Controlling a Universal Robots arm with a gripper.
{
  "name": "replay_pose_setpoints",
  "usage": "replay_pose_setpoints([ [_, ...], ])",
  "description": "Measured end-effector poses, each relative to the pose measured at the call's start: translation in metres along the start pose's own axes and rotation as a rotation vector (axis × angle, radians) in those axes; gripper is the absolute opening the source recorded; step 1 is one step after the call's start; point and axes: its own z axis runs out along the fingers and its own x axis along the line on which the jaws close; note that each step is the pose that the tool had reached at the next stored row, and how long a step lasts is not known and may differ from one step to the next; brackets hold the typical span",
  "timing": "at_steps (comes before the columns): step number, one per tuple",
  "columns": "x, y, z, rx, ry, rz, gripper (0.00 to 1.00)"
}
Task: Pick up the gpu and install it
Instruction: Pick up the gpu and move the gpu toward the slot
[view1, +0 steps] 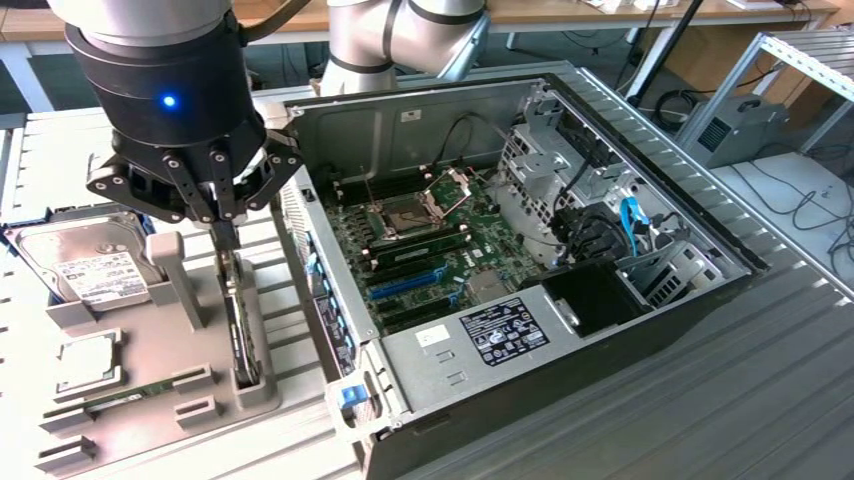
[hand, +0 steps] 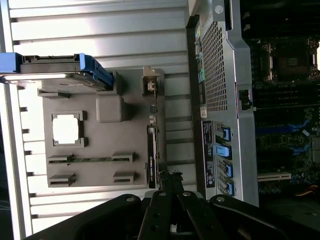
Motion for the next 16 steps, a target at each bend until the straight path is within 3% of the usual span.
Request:
replay_pose_setpoints([
  [5,0.0000,0.0000,0.0000,0.0000,0.0000,0.000,0.11],
  [6,0.0000,0.0000,0.0000,0.0000,0.0000,0.000,0.17],
  [7,0.0000,0.0000,0.0000,0.0000,0.0001,0.000,0.17],
  [11,0.0000,0.0000,0.0000,0.0000,0.0000,0.000,0.42],
  [16,0.0000,0.0000,0.0001,0.0002,0.0001,0.000,0.42],
])
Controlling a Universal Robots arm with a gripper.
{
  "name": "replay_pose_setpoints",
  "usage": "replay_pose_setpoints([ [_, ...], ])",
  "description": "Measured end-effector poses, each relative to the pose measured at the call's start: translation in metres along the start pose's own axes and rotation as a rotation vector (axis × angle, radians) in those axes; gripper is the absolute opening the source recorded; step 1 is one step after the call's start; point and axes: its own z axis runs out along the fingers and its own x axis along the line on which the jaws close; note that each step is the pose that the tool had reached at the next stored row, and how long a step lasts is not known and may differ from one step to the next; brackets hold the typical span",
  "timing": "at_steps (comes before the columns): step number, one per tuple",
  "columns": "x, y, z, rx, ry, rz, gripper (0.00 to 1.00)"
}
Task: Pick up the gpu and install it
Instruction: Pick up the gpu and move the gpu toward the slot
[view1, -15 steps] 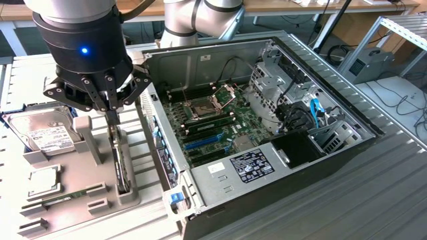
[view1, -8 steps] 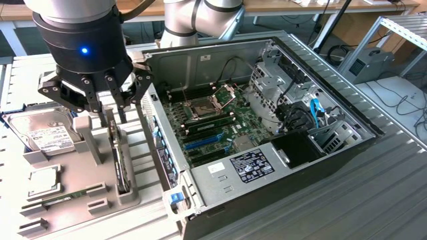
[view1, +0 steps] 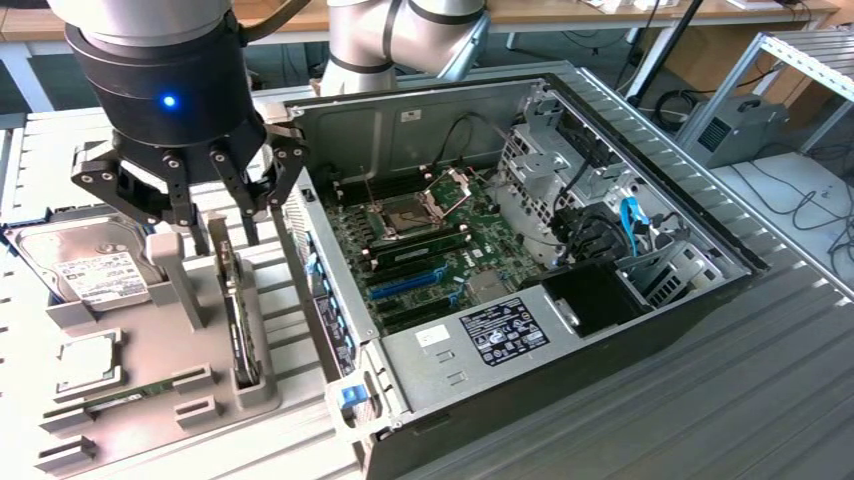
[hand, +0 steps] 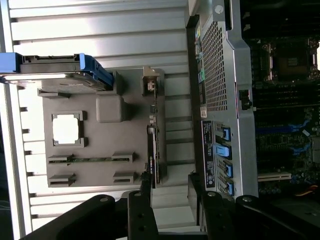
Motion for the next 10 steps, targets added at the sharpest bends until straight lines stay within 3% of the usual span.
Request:
replay_pose_setpoints([
  [10,0.0001,-0.0002,0.0048,-0.0001,-0.0001,0.000,0.42],
])
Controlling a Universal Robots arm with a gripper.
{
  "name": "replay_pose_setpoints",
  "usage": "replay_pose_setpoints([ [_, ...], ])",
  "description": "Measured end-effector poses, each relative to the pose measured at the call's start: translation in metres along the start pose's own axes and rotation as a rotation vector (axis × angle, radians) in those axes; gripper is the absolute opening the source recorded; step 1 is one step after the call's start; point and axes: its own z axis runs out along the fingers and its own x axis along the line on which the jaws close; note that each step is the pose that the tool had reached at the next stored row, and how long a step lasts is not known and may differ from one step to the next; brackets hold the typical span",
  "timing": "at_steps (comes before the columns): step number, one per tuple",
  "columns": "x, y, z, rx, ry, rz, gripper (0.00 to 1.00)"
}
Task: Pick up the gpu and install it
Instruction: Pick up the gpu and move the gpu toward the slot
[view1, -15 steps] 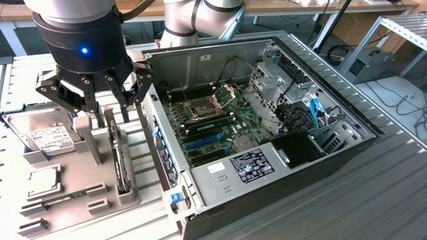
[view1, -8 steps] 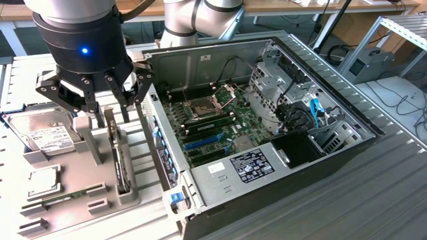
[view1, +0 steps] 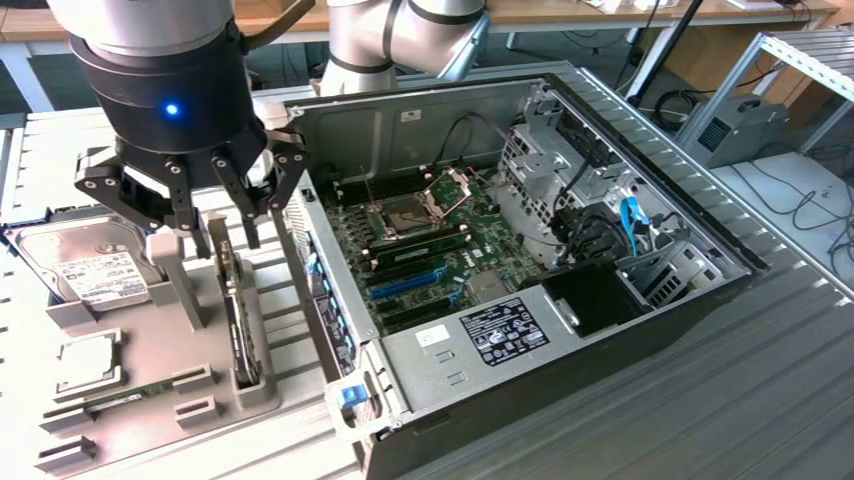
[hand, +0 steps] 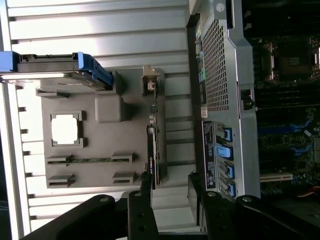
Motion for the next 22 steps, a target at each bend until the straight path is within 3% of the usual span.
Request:
replay_pose_setpoints([
  [22,0.0003,-0.0003,0.0101,0.0000,0.0000,0.000,0.42],
])
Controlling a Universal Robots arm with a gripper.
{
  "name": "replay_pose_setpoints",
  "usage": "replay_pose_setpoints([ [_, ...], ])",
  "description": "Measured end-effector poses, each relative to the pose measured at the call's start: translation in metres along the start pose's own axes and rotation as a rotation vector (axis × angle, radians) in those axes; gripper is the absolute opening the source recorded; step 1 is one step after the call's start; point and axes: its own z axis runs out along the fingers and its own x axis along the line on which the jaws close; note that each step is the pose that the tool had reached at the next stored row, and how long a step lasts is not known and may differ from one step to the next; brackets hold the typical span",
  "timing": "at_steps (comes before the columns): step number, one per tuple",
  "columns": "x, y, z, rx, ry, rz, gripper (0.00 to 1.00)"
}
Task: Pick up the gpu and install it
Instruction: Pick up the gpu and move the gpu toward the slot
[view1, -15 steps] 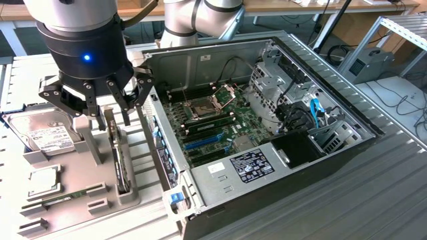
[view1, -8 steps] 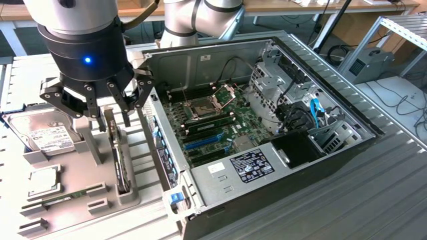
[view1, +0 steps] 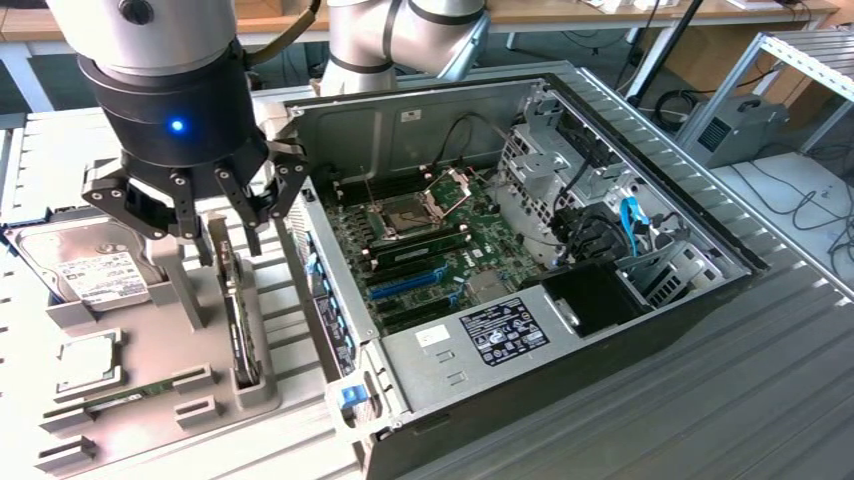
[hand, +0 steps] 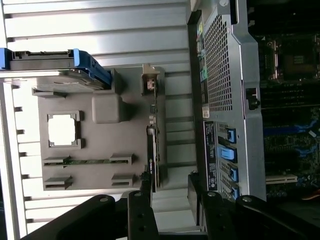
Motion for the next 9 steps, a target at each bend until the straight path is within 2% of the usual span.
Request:
replay_pose_setpoints([
  [4,0.000,-0.0003,0.0097,0.0000,0.0000,0.000,0.42],
  [6,0.001,-0.0007,0.0204,0.0000,0.0000,0.000,0.42],
  [9,0.001,-0.0008,0.0239,0.0000,0.0000,0.000,0.42],
])
